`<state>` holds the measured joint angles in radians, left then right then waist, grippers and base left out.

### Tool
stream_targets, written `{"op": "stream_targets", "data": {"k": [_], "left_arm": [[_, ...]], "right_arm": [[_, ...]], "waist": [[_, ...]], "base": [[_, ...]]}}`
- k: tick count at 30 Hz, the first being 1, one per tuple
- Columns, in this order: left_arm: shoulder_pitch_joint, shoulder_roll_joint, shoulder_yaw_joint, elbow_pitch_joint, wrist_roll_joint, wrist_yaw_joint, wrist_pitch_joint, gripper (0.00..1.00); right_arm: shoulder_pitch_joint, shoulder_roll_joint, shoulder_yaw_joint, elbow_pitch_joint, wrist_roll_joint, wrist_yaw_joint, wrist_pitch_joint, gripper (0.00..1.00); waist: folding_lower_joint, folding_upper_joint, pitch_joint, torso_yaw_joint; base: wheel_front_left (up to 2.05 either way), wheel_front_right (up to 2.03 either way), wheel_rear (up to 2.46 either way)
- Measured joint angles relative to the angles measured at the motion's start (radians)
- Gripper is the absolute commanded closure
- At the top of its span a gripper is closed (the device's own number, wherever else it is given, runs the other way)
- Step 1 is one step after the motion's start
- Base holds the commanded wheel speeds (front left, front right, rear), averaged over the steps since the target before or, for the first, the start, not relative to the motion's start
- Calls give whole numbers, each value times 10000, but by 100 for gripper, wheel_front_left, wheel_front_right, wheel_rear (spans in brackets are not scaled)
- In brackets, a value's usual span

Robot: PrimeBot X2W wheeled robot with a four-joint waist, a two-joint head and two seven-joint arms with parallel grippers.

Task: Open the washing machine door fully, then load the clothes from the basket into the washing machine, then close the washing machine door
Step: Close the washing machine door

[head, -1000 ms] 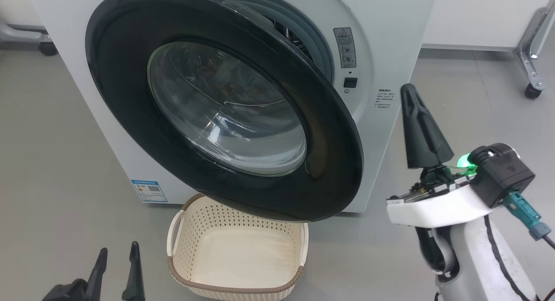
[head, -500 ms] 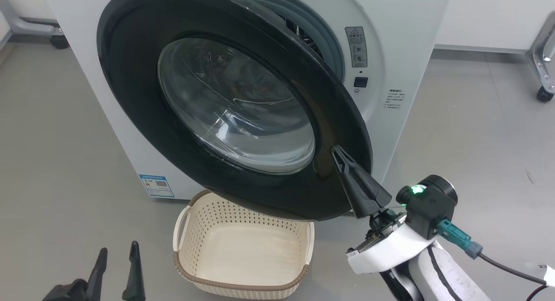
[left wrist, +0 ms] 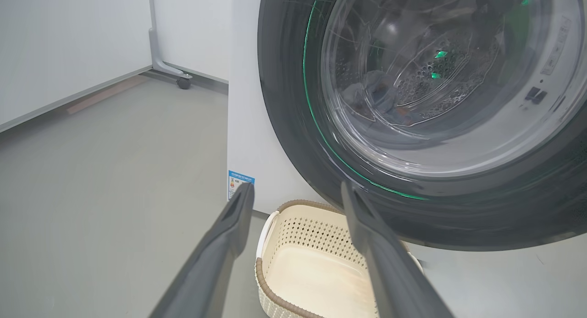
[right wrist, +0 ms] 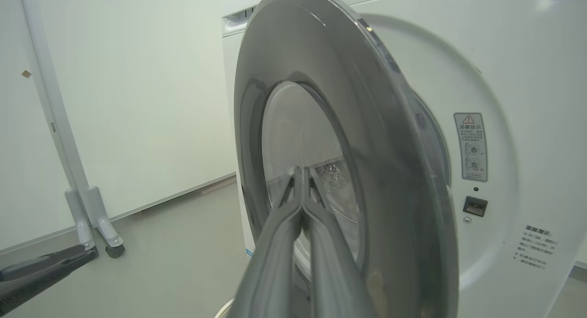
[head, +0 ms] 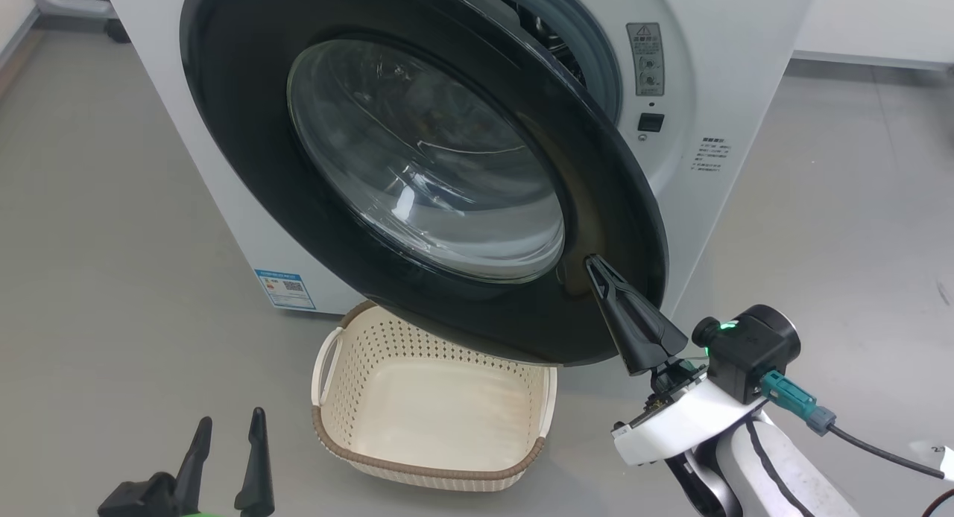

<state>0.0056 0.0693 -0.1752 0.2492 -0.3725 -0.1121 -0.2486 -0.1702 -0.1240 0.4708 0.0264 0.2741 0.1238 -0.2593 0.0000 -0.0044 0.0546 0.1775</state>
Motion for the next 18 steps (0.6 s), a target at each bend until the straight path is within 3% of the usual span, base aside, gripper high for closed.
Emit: {"op": "stream_targets", "data": {"k": [18], "left_arm": [[-460,-96,-4,-393,-8,-13,0,0]], "right_arm": [[-837,-82,-130,242,0,0,0,100]], "waist": [[0,0,967,414]], "base": [[0,0,0]]}}
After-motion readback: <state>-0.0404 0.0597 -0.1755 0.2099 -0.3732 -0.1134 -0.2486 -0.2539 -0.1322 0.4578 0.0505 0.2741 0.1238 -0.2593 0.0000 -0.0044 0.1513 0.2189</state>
